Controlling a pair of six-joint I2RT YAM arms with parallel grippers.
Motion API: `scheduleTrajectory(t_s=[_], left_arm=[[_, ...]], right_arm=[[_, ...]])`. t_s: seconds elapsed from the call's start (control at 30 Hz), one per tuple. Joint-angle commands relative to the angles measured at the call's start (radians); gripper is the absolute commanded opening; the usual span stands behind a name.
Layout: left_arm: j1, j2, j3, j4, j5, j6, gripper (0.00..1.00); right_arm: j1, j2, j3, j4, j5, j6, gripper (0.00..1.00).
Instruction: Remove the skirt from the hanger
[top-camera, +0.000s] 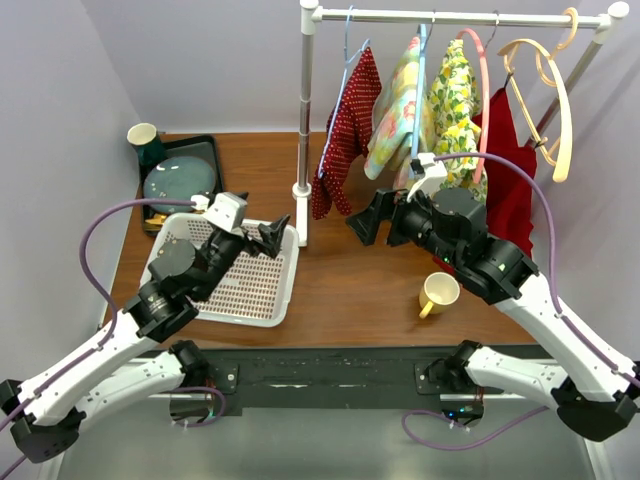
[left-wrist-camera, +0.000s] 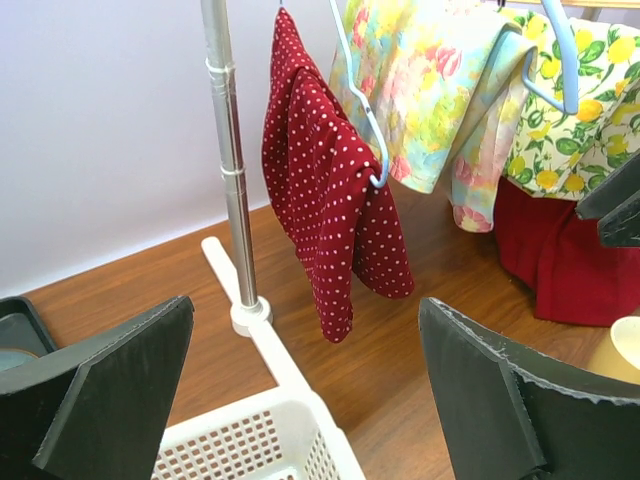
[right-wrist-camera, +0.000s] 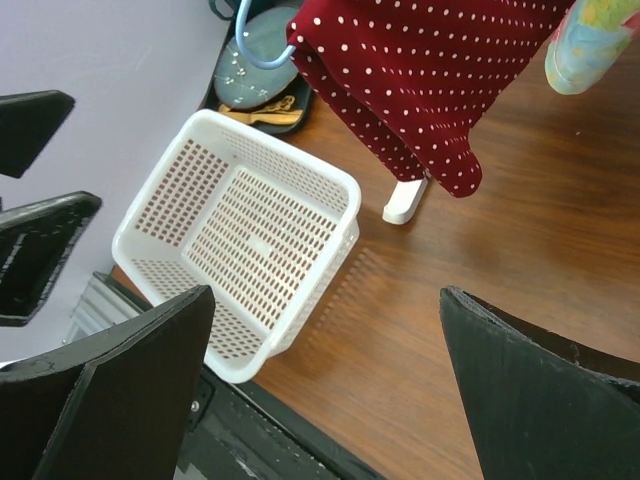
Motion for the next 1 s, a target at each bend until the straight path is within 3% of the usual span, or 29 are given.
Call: scheduleTrajectory(t_s=[0.0,0.27,0.4,0.47,0.6,0.73,0.97], left_arm=[[-0.005,-0.015,0.001,0.052,-0.023,0.018,1.00],[-0.005,-0.011,-0.002,0.052,-0.030,0.019,1.00],[-0.003,-0.005,-0.007,0.054,-0.044,0.029,1.00],[-0.005,-0.001,-0.007,0.055,-0.047,0.029,1.00],[-0.003,0.011,-0.007,0.052,-0.044,0.035,1.00],[-0.003,0.008,0.001,0.046,-0.043,0.036,1.00],[-0.003,-0.008,-0.005,0.052,-0.050,0.041,0.99]], right_arm=[[-0.001,-0.006,0.053,0.027,-0.004,0.022,0.99],[0.001,0.023,0.151,0.082,-0.084,0.036,0.95],[0.001,0.166,0.354,0.064,-0.075,0.011,0.91],[-0.001,0.229,0.445,0.024,-0.006,-0.004,0.88],[-0.001,0.361,0.622,-0.008,0.168,-0.035,0.67],[-0.011,0.476,0.680,0.025,0.298,-0.036,0.58],[-0.097,0.643,0.757,0.076,0.114,0.039,0.48]])
